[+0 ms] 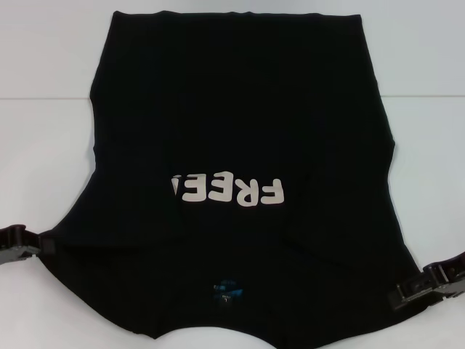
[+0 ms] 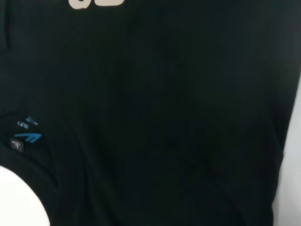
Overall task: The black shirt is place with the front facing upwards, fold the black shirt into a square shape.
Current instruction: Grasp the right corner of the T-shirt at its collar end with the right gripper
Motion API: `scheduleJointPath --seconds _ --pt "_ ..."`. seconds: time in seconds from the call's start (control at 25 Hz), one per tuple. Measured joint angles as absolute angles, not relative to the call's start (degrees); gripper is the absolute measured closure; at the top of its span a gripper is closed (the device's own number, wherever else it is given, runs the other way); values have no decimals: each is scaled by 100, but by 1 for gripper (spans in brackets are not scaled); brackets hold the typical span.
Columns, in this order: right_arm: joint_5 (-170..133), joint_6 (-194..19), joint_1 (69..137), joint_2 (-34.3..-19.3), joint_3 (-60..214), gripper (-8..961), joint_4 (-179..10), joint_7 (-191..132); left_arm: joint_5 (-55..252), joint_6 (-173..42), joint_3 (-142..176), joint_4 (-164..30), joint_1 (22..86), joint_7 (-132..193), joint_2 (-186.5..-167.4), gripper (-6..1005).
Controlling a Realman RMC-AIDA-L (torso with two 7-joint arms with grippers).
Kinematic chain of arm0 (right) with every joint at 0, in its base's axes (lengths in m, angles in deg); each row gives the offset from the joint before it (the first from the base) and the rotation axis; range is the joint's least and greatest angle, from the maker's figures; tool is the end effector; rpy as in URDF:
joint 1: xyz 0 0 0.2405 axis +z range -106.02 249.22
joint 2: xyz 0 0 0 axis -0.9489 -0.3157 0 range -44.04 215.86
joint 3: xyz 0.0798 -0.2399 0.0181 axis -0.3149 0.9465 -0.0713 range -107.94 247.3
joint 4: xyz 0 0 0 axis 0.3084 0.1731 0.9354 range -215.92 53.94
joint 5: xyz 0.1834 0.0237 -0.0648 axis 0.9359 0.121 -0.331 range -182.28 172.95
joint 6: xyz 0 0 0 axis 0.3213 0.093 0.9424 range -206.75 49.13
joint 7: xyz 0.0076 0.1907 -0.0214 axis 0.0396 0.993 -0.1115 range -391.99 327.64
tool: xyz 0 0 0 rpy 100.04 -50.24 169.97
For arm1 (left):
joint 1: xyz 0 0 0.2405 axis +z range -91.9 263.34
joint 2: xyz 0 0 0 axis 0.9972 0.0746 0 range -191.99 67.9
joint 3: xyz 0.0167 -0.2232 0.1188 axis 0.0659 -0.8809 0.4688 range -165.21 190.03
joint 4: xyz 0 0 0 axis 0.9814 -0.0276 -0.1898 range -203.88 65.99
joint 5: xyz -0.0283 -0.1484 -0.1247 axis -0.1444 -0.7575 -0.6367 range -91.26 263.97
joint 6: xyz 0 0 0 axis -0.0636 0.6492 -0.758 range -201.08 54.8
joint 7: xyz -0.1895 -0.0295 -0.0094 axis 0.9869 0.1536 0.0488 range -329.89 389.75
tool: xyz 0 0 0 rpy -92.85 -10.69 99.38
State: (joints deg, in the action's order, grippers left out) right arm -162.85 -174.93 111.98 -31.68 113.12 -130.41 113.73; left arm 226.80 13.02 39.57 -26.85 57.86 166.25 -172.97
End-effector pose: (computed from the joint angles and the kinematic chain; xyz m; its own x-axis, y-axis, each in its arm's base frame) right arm 0.2851 0.3263 -0.0238 0.2316 -0.9690 0.0855 -0.9279 -0.2465 -0.2796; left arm -0.3527 0.3248 0.0325 0.0463 0.9131 0.4052 0.9961 -0.0116 -0.0878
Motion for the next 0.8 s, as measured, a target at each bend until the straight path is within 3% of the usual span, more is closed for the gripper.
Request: scheduleJointPath --seconds 0.8 --pt "-16213 -17451 11211 -3204 11273 57 -12895 11302 22680 1308 3957 -2684 5777 16624 -17323 975"
